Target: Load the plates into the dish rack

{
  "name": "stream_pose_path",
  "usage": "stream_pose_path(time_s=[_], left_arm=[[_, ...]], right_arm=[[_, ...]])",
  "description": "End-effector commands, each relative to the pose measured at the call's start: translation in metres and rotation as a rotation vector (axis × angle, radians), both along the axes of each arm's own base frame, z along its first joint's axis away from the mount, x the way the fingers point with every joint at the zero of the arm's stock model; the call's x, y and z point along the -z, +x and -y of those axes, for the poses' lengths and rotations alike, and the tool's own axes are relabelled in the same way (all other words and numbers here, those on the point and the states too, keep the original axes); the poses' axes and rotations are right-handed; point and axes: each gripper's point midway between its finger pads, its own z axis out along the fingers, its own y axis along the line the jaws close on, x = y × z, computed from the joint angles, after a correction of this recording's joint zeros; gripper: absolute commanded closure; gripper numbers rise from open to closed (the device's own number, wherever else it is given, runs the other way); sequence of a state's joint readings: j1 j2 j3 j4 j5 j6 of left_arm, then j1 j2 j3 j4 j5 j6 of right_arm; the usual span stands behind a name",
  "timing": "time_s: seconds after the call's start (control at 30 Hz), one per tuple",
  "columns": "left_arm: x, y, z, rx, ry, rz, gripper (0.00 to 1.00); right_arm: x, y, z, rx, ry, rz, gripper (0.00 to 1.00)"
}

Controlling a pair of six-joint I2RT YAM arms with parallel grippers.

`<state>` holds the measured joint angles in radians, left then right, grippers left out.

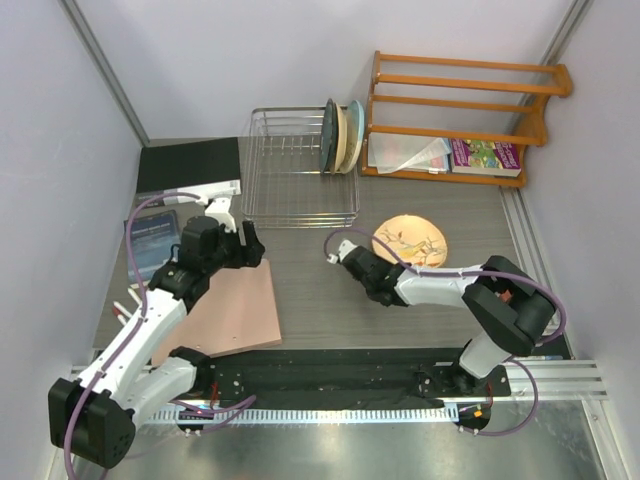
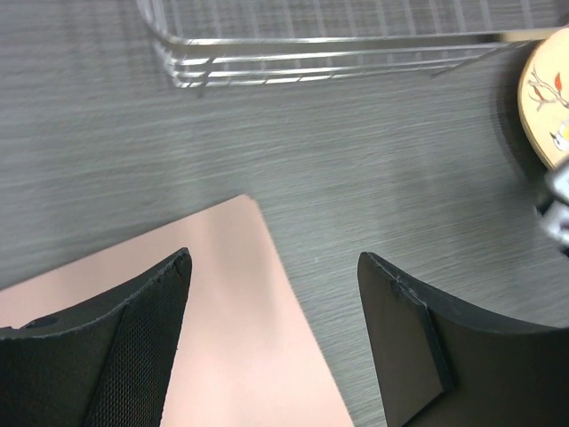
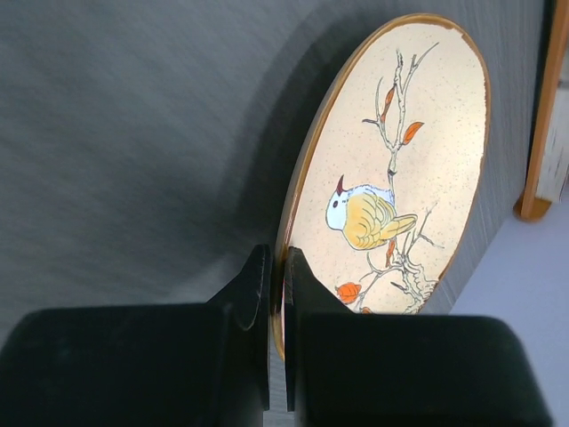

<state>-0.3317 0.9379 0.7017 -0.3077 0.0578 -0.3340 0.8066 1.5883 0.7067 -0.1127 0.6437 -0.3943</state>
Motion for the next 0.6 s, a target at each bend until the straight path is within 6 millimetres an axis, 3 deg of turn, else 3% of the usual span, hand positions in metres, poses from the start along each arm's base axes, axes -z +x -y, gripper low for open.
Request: stream_pose_path(time_s=[0.0,0.13,0.33,0.4,0.47,0.57], left_arm=[[0.012,-0.006,-0.022,-0.107,0.046,-0.031,0.23],[0.019,-0.01,-0.021,-0.126,0.019,-0.058,0.23],[0.02,-0.007,-0.013,-0.094,0.003,-0.076,0.22],[0.021,-0.009,-0.005,-0.06,-0.021,-0.088,0.22],[0.026,-0.009,0.001,-0.051,-0.055,-0.109,0.22],[0.034,-0.009,0.015,-0.027,-0.116,-0.159,0.23]], right_arm=[[0.025,-0.059,-0.055,-0.214,0.057,-0.162,0.99],[0.026,-0.098,-0.095,-0.367,0.126,-0.22,0.99],[0.034,-0.135,-0.11,-0.514,0.131,-0.306,0.96],[0.033,-0.141,-0.114,-0.555,0.136,-0.316,0.74],[0.027,-0.14,-0.118,-0.563,0.135,-0.318,0.61],[0.01,-0.141,-0.127,-0.562,0.176,-0.324,0.53]])
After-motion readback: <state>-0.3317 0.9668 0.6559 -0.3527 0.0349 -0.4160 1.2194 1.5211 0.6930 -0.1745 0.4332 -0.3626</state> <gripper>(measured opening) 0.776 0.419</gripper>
